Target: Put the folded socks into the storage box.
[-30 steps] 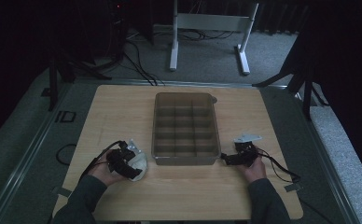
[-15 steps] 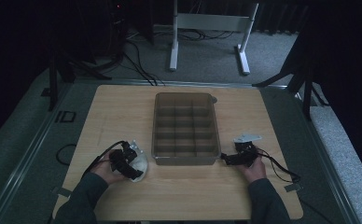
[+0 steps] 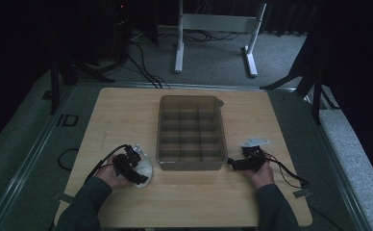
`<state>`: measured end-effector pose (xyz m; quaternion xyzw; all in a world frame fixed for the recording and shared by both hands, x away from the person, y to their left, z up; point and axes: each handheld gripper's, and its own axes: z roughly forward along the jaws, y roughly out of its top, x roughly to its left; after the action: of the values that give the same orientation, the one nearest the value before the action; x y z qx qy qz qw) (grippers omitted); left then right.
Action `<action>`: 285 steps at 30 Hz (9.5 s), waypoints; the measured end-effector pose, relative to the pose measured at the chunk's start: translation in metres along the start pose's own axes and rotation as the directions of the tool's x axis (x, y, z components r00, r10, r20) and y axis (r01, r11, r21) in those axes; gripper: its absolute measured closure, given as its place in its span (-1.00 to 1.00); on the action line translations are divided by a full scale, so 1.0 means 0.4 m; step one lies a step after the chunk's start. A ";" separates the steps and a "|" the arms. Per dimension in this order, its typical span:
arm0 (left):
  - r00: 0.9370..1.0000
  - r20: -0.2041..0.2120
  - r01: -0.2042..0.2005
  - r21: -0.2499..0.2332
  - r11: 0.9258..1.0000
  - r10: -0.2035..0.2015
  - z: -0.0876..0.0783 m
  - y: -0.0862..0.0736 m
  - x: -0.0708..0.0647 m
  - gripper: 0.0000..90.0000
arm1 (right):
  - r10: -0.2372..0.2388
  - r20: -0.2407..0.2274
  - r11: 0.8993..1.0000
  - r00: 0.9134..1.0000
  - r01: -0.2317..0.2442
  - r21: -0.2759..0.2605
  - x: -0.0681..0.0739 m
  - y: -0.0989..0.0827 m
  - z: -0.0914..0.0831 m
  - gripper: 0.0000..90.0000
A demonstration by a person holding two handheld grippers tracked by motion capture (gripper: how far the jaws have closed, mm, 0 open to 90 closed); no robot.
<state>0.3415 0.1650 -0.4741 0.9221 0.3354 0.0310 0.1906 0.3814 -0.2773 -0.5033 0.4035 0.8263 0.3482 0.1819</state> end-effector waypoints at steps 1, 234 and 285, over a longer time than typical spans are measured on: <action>1.000 0.000 -0.002 0.006 1.000 0.002 0.000 0.002 0.000 -0.42 | 0.000 0.000 1.000 1.000 0.000 0.000 0.000 0.000 0.000 -0.73; 0.953 0.024 -0.300 -0.046 0.953 0.301 -0.211 0.213 -0.029 0.45 | 0.002 0.000 1.000 1.000 -0.002 0.000 0.000 0.000 0.000 -0.73; 0.900 0.076 -0.428 -0.027 0.904 0.428 -0.132 0.288 -0.042 0.46 | 0.001 0.000 1.000 1.000 -0.001 -0.001 0.000 0.000 0.000 -0.73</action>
<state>0.3884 0.0909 -0.3812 0.9727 0.1167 0.0368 0.1972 0.3813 -0.2773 -0.5033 0.4039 0.8259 0.3486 0.1821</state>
